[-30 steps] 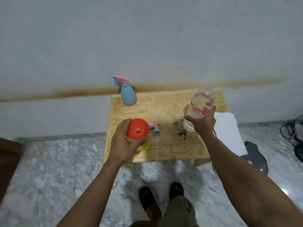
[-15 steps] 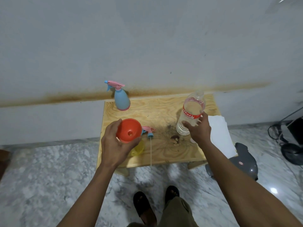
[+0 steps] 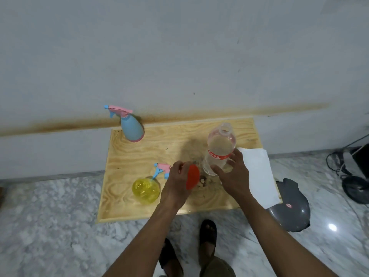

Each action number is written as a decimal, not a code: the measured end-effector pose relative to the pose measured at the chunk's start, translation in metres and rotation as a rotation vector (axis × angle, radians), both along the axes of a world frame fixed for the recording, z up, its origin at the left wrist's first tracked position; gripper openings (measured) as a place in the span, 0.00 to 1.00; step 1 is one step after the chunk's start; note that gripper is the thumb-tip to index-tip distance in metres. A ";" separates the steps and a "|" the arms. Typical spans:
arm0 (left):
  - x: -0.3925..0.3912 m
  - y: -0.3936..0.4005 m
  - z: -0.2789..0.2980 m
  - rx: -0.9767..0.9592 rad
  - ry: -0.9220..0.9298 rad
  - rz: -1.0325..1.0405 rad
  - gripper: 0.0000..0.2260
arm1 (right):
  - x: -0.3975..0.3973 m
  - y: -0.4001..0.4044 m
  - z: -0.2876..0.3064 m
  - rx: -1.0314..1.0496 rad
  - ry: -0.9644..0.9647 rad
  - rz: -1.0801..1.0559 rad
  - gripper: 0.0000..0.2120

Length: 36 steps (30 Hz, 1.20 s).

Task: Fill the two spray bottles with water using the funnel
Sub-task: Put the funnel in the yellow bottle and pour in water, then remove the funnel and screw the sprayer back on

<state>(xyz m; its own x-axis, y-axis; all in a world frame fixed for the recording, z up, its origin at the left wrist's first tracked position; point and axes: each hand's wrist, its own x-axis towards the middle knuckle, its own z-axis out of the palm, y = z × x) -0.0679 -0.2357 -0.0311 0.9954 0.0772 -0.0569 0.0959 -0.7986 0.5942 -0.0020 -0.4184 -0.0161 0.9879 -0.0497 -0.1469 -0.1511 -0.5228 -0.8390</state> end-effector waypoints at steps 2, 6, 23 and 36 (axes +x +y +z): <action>0.008 -0.003 -0.023 0.071 0.093 0.005 0.37 | 0.001 -0.003 -0.001 0.023 0.015 0.020 0.42; 0.024 -0.013 -0.044 0.107 0.178 -0.011 0.37 | 0.004 -0.007 0.000 0.069 -0.004 0.043 0.40; 0.033 -0.029 -0.047 0.006 0.117 0.052 0.44 | 0.003 -0.020 0.005 0.091 0.027 0.091 0.43; -0.114 -0.015 -0.025 -0.229 -0.015 0.629 0.08 | -0.054 0.037 -0.014 -0.068 0.225 0.210 0.07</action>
<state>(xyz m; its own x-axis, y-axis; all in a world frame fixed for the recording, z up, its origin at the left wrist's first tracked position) -0.1820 -0.2508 -0.0563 0.7655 0.6307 -0.1271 0.4922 -0.4468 0.7471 -0.0556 -0.3811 -0.0302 0.9207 0.1354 -0.3660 -0.2113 -0.6157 -0.7591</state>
